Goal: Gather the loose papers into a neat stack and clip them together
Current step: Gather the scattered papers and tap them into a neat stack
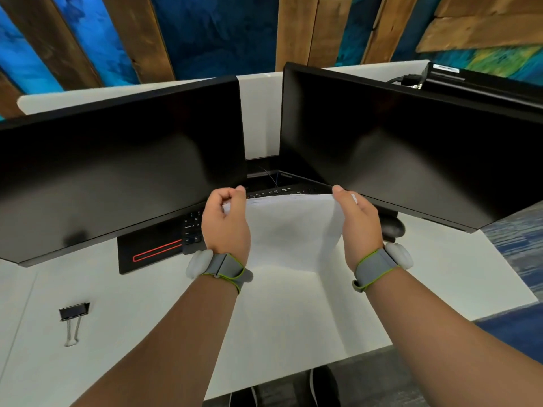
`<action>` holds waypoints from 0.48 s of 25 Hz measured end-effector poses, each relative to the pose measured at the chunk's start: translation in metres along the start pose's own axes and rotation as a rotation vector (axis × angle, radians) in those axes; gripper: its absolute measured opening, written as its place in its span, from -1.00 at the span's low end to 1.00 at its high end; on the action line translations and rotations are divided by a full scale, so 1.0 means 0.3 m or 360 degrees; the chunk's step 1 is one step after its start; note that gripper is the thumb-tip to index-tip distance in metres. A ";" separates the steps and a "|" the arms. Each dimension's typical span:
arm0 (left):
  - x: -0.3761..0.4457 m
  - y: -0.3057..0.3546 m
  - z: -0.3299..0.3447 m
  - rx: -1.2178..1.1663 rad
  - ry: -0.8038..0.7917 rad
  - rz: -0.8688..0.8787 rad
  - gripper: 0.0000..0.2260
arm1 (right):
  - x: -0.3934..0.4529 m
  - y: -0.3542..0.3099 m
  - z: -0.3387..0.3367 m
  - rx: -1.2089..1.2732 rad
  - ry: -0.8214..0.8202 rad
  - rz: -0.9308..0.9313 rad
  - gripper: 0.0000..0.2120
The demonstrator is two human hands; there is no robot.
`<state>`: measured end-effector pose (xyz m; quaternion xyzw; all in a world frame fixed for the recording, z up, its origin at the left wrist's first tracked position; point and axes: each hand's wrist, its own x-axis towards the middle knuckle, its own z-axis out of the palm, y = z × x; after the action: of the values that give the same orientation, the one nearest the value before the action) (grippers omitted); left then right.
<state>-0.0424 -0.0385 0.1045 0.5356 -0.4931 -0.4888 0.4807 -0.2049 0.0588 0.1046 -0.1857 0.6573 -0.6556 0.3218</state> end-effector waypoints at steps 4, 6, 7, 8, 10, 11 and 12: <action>0.019 -0.009 -0.006 -0.0155 -0.0241 -0.0312 -0.63 | 0.007 -0.011 -0.010 -0.0075 -0.0112 0.0074 -0.63; 0.024 -0.022 -0.021 -0.0145 -0.0469 -0.0289 -0.76 | 0.013 0.001 -0.033 -0.0159 -0.0276 0.0070 -0.79; 0.028 -0.037 -0.031 -0.0098 -0.0581 -0.0263 -0.80 | 0.020 0.022 -0.051 -0.0194 -0.0352 0.0083 -0.76; 0.030 -0.054 -0.043 -0.0034 -0.0674 -0.0286 -0.79 | 0.028 0.049 -0.068 -0.0260 -0.0405 0.0109 -0.68; 0.029 -0.100 -0.065 0.0254 -0.0745 -0.0354 -0.82 | 0.040 0.110 -0.101 -0.0607 -0.0421 0.0141 -0.63; 0.027 -0.122 -0.070 0.0411 -0.0714 -0.0358 -0.86 | 0.045 0.136 -0.113 -0.0836 -0.0413 0.0129 -0.65; 0.022 -0.137 -0.075 0.0503 -0.0640 -0.0363 -0.88 | 0.045 0.156 -0.120 -0.1007 -0.0414 0.0101 -0.67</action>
<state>-0.0174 -0.0423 0.0646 0.5482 -0.5851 -0.5533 0.2257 -0.2305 0.0797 0.0539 -0.3379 0.7870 -0.3796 0.3498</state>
